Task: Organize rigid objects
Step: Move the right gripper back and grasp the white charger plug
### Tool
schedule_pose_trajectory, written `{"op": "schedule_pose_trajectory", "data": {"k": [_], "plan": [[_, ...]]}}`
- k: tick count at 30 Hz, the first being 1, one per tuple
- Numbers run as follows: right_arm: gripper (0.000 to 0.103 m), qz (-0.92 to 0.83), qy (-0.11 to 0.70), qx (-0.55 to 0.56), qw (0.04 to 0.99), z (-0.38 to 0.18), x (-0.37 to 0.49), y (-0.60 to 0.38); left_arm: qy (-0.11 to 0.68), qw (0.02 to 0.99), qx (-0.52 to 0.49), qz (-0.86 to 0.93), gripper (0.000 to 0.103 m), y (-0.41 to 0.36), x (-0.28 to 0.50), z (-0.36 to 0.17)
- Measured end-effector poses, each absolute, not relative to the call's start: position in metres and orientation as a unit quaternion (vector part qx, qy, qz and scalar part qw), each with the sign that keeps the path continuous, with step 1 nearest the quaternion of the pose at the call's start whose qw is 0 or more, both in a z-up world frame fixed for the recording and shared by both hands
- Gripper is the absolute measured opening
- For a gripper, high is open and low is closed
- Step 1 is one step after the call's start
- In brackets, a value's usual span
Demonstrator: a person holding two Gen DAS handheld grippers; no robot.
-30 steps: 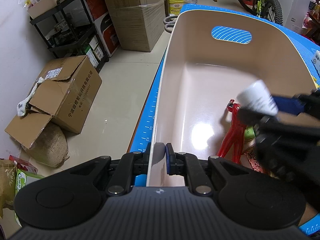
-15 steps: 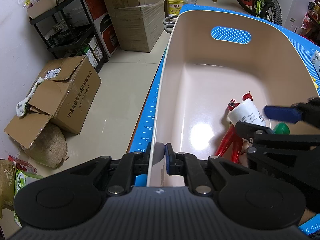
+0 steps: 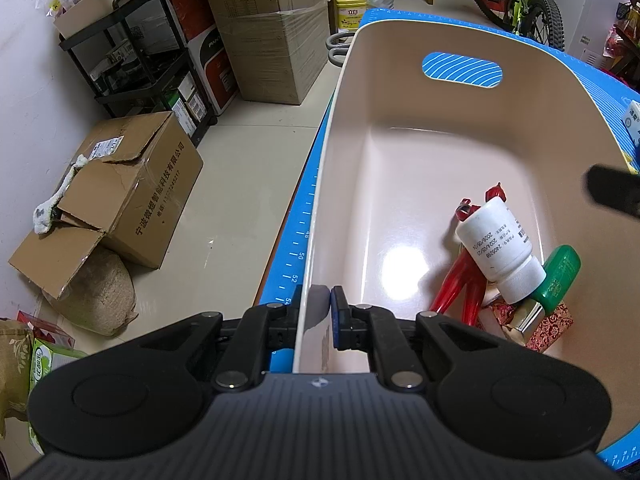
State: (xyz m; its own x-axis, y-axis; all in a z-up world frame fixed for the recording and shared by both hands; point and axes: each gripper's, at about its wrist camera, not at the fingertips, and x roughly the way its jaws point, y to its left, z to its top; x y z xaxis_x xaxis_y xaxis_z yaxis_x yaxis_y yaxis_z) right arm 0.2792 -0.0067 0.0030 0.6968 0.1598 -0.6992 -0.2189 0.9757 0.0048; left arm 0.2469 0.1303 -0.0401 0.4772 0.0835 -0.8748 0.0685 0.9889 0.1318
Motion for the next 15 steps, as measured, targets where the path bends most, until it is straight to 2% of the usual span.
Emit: {"op": "schedule_pose_trajectory", "data": {"k": [9,15], "plan": [[0.077,0.050,0.358,-0.016,0.932,0.013,0.272,-0.062,0.511,0.856,0.075,0.005,0.014,0.130,0.247,-0.040],[0.079,0.013,0.384,-0.002,0.923,-0.005,0.273,-0.099,0.511,0.856,0.074,0.005,0.014,0.131,0.247,-0.040]]}}
